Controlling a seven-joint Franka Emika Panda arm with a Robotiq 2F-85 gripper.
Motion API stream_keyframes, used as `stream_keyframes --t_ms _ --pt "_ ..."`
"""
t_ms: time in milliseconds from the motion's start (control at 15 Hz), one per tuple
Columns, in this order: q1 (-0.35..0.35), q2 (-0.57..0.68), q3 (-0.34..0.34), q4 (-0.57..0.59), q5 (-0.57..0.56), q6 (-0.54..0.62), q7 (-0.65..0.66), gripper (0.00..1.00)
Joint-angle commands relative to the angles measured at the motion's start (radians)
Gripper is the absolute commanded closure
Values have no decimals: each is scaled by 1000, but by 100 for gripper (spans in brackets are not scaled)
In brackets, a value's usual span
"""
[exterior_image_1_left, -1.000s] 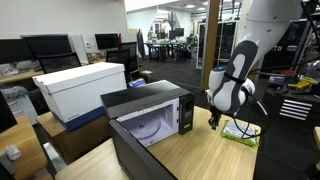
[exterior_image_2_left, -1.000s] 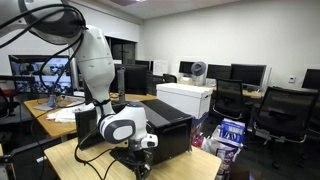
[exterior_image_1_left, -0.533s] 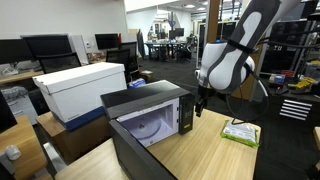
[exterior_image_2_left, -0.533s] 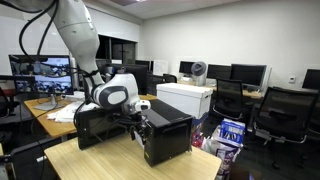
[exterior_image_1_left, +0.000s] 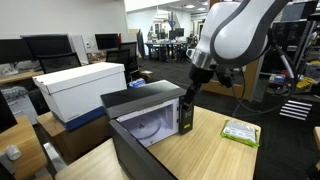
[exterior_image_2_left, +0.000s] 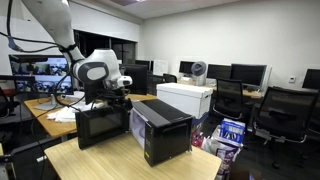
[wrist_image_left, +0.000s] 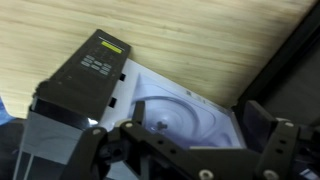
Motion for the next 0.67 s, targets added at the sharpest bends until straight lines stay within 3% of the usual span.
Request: stream_keyframes --t_ms 0,67,400,600 --pt "27 -29 7 -19 49 -1 -41 0" --pt "-12 -52 59 -38 44 0 -42 0" --pt "-34 -50 72 -51 68 7 -65 0" --pt "-68 -44 242 -43 282 44 -225 0"
